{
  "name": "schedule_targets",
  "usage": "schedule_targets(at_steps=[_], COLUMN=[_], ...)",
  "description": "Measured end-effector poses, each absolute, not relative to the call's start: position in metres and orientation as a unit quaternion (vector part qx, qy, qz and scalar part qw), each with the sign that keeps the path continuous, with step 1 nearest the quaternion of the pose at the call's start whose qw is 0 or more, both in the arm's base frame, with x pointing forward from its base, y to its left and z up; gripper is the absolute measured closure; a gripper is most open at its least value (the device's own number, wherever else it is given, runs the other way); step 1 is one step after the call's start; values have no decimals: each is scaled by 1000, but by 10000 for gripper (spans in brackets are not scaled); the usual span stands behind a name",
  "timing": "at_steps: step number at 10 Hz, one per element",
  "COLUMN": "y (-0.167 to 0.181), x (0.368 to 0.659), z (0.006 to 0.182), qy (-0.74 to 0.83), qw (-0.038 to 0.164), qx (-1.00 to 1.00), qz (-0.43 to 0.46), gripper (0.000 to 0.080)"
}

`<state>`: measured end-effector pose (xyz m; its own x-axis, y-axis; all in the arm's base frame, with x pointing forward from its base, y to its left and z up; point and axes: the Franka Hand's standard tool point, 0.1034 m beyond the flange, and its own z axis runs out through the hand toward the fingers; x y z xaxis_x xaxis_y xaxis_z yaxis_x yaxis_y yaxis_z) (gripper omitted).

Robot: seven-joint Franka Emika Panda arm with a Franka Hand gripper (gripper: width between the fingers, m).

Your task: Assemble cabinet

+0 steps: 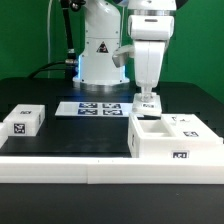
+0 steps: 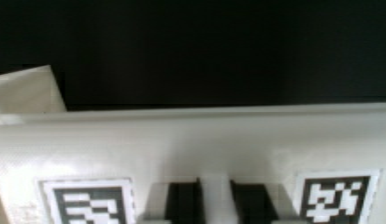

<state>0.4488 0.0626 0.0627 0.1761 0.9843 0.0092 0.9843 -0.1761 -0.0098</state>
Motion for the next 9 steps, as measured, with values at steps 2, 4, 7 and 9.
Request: schedule_targets(at_steps=[2,4,7,9], y=[58,57,61,57], x=[457,457,458,460], z=[58,58,57,56], qy=[-641,-640,-643,-669], qw=[9,11,11,10], qx=[-767,-768,-766,-743], qz=[-1,1,0,-3], gripper=[729,729,729,729])
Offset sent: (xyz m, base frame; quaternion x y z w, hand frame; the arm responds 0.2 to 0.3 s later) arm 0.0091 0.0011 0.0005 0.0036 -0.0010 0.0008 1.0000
